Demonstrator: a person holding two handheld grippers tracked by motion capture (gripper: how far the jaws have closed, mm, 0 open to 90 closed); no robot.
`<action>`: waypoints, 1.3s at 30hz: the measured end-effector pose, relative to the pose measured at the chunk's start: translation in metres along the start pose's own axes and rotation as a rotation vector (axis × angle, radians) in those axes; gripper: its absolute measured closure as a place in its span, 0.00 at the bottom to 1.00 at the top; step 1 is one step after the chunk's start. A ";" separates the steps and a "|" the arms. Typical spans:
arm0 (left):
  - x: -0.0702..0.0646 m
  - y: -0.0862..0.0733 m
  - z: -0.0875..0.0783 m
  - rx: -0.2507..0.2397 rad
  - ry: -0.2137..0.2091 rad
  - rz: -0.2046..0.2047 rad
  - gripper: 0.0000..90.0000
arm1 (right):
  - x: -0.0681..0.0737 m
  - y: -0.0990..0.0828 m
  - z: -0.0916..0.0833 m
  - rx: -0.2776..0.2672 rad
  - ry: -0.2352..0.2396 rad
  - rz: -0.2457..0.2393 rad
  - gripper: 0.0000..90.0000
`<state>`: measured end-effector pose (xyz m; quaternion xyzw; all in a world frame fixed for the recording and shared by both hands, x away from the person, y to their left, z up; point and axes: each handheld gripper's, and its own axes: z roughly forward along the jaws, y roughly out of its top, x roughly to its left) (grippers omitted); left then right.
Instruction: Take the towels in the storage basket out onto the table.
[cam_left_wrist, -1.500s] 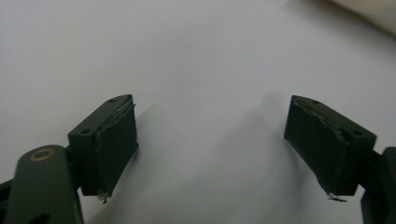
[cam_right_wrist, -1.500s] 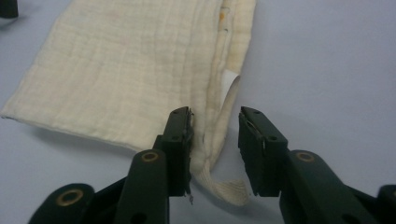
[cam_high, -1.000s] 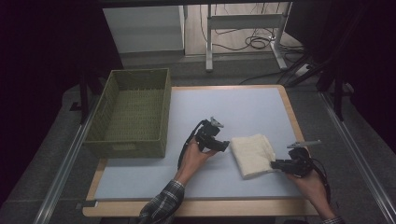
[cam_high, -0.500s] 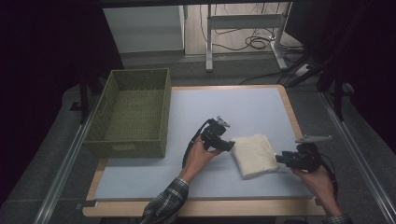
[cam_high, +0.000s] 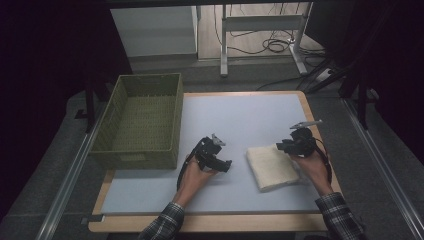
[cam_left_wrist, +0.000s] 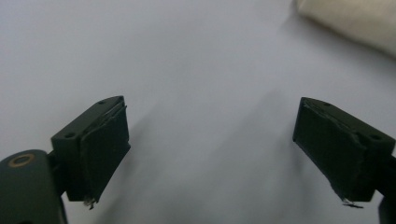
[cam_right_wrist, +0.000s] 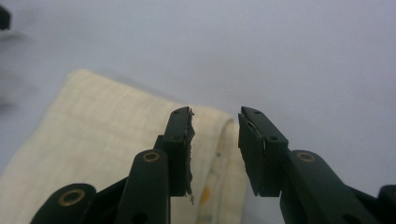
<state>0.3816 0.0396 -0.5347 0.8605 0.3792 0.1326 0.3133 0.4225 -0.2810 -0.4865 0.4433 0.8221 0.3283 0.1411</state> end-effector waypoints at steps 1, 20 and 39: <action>0.003 -0.004 0.001 -0.030 -0.019 -0.026 0.09 | -0.001 0.001 0.006 0.016 -0.006 0.006 0.73; 0.003 -0.011 0.002 -0.080 -0.019 -0.016 0.08 | -0.003 -0.002 -0.014 -0.017 -0.064 -0.030 0.99; -0.020 0.068 0.002 -0.055 -0.100 0.021 0.37 | 0.007 -0.069 -0.066 0.011 -0.004 0.018 0.64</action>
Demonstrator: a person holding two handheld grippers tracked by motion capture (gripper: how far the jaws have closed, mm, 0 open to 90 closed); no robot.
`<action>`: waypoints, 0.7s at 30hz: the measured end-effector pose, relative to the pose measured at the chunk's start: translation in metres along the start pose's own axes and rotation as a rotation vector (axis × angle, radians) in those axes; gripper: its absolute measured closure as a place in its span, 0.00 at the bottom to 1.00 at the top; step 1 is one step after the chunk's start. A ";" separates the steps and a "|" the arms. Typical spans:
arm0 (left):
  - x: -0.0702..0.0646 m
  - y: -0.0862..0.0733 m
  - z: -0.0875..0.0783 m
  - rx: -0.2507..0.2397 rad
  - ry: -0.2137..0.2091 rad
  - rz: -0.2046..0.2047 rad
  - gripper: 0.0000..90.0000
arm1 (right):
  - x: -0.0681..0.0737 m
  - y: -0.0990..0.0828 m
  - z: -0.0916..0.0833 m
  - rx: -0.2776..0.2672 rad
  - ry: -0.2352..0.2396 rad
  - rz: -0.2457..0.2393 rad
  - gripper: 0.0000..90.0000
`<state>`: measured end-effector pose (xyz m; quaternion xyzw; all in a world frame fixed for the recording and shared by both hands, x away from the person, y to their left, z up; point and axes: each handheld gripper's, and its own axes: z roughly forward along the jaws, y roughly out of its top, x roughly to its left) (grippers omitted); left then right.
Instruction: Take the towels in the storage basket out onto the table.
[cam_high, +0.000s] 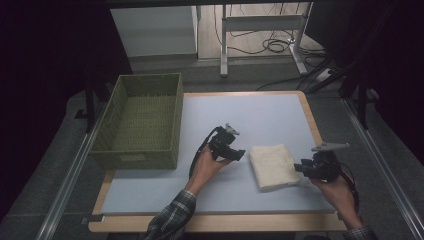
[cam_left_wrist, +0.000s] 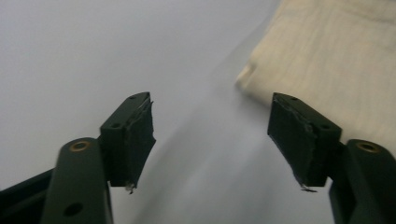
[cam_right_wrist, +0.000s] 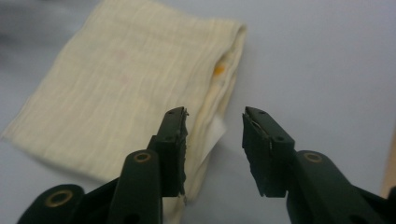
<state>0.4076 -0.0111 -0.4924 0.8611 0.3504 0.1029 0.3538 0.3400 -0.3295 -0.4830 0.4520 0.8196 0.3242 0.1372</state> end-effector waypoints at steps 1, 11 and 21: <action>-0.003 0.005 0.004 0.004 -0.008 0.005 0.37 | 0.001 -0.004 0.002 0.014 0.017 0.007 0.63; -0.009 0.015 0.037 0.066 -0.056 0.009 0.45 | 0.013 -0.018 0.019 0.062 0.015 -0.003 0.58; -0.012 0.010 0.043 0.109 -0.129 -0.020 0.75 | 0.006 -0.018 0.020 0.081 0.164 0.084 0.90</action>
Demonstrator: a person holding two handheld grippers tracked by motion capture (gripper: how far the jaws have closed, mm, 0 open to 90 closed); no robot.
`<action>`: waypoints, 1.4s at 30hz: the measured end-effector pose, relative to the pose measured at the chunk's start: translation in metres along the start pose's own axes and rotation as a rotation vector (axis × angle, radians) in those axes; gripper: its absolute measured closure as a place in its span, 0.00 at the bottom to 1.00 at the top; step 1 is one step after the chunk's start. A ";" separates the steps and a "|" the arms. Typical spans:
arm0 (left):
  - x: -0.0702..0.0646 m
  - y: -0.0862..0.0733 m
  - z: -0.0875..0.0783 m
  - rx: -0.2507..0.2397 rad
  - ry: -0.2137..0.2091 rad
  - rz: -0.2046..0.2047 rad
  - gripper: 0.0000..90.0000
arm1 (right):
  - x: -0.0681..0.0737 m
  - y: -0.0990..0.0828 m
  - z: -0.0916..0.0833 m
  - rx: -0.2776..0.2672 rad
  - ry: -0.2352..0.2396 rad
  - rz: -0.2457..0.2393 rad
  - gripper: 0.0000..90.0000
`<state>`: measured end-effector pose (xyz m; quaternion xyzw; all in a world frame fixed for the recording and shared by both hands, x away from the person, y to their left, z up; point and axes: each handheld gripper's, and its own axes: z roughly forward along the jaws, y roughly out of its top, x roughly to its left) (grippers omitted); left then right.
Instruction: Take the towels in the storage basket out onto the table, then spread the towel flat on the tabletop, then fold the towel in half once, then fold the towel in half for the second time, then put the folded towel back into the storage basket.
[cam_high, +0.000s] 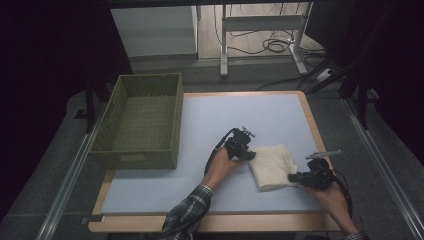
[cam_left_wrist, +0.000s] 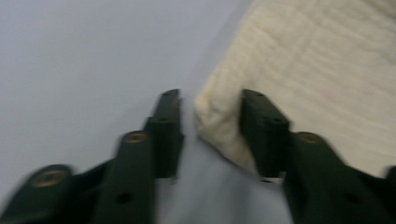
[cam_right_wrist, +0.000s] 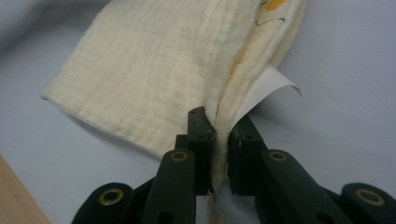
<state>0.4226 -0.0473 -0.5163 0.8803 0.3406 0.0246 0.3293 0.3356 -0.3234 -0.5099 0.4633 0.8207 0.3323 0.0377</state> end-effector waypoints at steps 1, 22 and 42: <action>-0.001 0.000 0.000 0.002 -0.012 -0.002 0.84 | -0.001 0.000 -0.001 -0.004 0.010 0.009 0.91; 0.019 0.004 -0.075 -0.023 0.151 0.072 0.91 | 0.044 0.043 -0.010 -0.092 0.116 -0.095 0.90; 0.046 -0.007 -0.130 -0.019 0.227 0.047 0.90 | 0.082 0.088 0.007 -0.107 0.165 -0.160 0.90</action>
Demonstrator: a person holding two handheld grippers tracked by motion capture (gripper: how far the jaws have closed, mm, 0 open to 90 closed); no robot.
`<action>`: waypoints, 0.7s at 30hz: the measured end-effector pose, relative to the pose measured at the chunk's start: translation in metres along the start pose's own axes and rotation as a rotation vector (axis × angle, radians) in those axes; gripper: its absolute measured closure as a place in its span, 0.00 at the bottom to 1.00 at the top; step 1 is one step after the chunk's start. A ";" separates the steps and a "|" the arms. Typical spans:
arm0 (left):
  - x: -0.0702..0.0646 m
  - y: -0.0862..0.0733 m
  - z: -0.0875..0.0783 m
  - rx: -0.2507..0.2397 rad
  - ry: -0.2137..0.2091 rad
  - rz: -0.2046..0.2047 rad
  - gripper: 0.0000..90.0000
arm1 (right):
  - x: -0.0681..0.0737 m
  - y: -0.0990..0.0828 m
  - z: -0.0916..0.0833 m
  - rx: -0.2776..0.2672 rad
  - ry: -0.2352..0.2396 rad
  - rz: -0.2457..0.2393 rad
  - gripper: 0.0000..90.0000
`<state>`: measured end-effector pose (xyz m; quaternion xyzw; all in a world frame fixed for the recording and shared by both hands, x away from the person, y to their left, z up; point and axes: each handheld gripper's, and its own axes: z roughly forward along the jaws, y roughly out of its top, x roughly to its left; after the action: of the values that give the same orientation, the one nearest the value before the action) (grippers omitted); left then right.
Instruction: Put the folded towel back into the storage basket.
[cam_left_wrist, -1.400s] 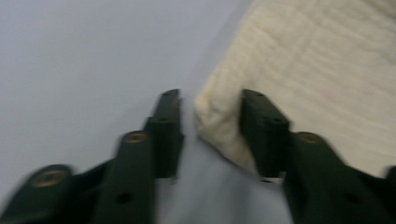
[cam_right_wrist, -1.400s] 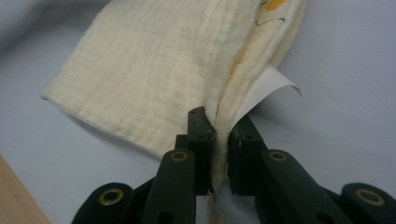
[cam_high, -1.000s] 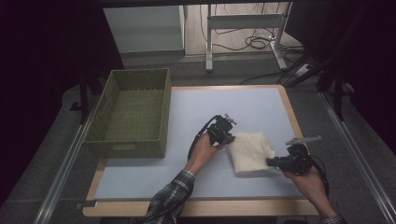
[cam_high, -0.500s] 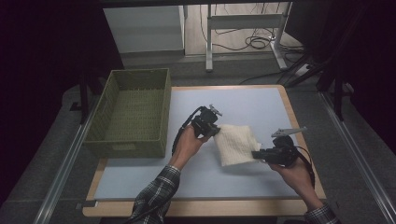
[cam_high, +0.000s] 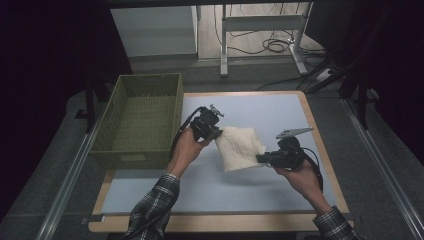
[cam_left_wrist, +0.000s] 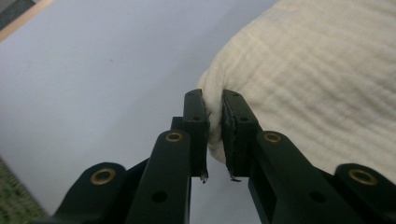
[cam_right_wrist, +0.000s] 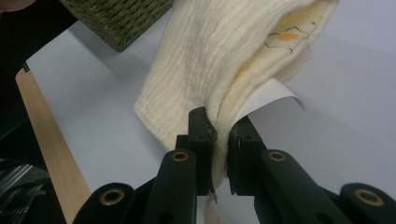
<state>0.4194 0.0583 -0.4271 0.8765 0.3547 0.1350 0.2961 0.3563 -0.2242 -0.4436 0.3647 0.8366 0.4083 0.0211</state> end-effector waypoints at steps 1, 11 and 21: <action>0.002 -0.001 -0.002 0.000 0.003 -0.002 0.90 | 0.001 0.002 0.001 0.000 0.001 -0.002 0.90; 0.021 -0.003 -0.024 0.007 0.038 0.005 0.90 | 0.014 0.026 0.012 -0.010 0.019 -0.026 0.90; 0.041 -0.004 -0.044 0.017 0.066 0.001 0.89 | 0.025 0.053 0.020 -0.019 0.050 -0.034 0.90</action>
<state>0.4266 0.1080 -0.3940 0.8742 0.3649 0.1610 0.2769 0.3763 -0.1740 -0.4133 0.3397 0.8390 0.4249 0.0105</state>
